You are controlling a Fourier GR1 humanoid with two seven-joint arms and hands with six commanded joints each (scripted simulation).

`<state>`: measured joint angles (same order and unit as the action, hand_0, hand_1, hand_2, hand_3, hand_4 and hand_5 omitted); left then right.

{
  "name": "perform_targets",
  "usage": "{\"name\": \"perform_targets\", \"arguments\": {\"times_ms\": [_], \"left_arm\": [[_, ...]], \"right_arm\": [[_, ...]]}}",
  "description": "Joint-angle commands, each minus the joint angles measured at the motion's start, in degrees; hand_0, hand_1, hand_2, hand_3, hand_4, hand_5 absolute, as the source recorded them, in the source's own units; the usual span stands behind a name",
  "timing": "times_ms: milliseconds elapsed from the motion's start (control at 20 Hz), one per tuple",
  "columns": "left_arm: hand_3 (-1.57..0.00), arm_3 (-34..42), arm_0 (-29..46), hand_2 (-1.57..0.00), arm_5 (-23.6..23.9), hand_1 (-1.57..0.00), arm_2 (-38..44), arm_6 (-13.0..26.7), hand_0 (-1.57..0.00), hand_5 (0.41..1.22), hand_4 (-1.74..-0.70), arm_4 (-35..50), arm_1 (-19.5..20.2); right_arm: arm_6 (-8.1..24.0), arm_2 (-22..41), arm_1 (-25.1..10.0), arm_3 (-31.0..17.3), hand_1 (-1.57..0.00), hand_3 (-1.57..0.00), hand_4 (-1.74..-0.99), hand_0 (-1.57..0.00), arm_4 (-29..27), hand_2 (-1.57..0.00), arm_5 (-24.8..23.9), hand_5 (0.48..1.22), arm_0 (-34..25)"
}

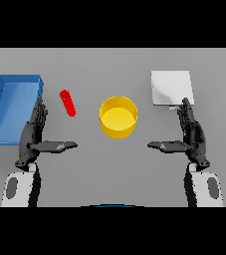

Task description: Pick up the red beaker and tilt it to pour out 1 green nut into yellow bowl. Pick up the yellow bowl and place it on the metallic measuring scale.

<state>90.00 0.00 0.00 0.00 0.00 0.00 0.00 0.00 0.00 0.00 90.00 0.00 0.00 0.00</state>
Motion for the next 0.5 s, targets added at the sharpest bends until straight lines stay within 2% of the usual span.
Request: {"name": "perform_targets", "arguments": {"times_ms": [0,250,300,350,400,450], "left_arm": [[0.00,-0.11,-0.18,0.00,0.07,0.00,0.06,0.12,0.00,0.652,-1.20,0.03,0.02],[0.00,-1.15,-1.50,0.00,0.14,0.00,0.34,0.60,0.00,0.652,-1.20,0.10,0.05],[0.00,1.06,0.14,0.00,-0.25,0.00,-1.56,0.02,0.00,0.652,-1.20,-2.68,1.78],[0.00,3.20,1.48,0.00,-0.24,0.00,-3.03,-0.05,0.00,0.649,-1.21,-4.48,2.42],[0.00,4.55,2.51,0.00,-0.19,0.00,-4.19,0.56,0.00,0.650,-1.21,-5.98,2.82],[0.00,5.75,2.79,0.00,-0.05,0.00,-4.99,1.98,0.00,0.654,-1.22,-6.75,2.79]], "right_arm": [[0.09,0.07,0.12,-0.06,0.00,0.00,-1.245,0.00,0.07,0.00,-0.13,0.681,-0.12],[0.35,0.56,0.86,-0.84,0.00,0.00,-1.245,0.00,0.77,0.00,-0.62,0.681,-0.87],[-3.89,3.12,-1.33,1.56,0.00,0.00,-1.245,0.00,6.69,0.00,-1.98,0.681,1.19],[-5.81,5.08,-2.38,3.67,0.00,0.00,-1.242,0.00,10.37,0.00,-2.64,0.678,3.00],[-6.34,6.16,-3.07,4.34,0.00,0.00,-1.239,0.00,12.91,0.00,-3.22,0.679,3.79],[-5.45,7.29,-3.03,4.91,0.00,0.00,-1.235,0.00,14.83,0.00,-3.66,0.679,4.10]]}}
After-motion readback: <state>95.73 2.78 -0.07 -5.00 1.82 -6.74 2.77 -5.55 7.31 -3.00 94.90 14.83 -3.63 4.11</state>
